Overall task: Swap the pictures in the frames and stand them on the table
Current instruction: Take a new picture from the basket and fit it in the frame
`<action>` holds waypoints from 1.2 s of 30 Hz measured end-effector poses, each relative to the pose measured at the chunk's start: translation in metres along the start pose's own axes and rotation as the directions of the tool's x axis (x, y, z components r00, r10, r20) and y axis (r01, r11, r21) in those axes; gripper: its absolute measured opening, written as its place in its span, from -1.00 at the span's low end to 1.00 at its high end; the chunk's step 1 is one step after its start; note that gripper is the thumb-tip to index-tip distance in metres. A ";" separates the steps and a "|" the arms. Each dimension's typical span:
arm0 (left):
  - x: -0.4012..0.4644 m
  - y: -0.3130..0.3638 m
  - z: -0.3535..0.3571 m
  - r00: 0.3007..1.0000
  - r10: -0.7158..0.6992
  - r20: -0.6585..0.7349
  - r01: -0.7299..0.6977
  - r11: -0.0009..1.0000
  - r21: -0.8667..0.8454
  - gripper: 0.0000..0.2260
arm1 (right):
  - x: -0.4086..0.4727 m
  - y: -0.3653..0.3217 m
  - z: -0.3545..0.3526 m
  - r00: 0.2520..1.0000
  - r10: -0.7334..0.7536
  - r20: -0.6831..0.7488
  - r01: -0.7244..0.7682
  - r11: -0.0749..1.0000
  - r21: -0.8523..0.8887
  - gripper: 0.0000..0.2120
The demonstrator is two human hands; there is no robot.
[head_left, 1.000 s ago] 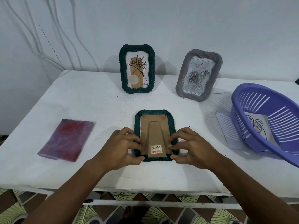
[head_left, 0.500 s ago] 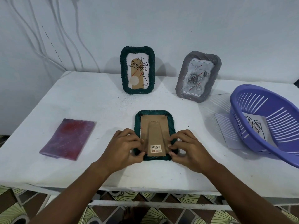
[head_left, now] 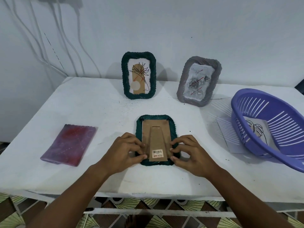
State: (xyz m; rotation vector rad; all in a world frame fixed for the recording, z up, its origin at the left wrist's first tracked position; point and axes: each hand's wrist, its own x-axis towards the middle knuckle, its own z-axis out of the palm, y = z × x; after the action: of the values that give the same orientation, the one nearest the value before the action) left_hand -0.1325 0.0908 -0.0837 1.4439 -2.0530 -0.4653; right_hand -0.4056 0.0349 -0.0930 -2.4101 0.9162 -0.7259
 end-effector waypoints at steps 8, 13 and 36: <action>0.021 0.014 -0.004 0.980 -0.192 -0.059 0.195 0.980 0.045 -0.85 | 0.031 -0.008 -0.008 0.837 0.540 -0.091 -0.530 0.841 0.114 -0.66; 0.034 0.020 -0.004 0.974 -0.228 0.002 0.226 0.967 0.117 -0.84 | 0.055 -0.013 -0.008 0.758 0.652 -0.010 -0.652 0.758 -0.016 -0.70; 0.073 0.088 -0.030 0.838 -0.526 0.144 0.484 0.595 -0.642 -0.63 | 0.075 -0.079 -0.046 0.797 0.594 -0.108 -0.397 0.651 0.647 -0.78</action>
State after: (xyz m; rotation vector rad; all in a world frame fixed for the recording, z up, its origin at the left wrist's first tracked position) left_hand -0.1958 0.0555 0.0093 1.5138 -1.1618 -1.2281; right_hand -0.3495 0.0244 0.0107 -1.3988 1.1950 -1.0021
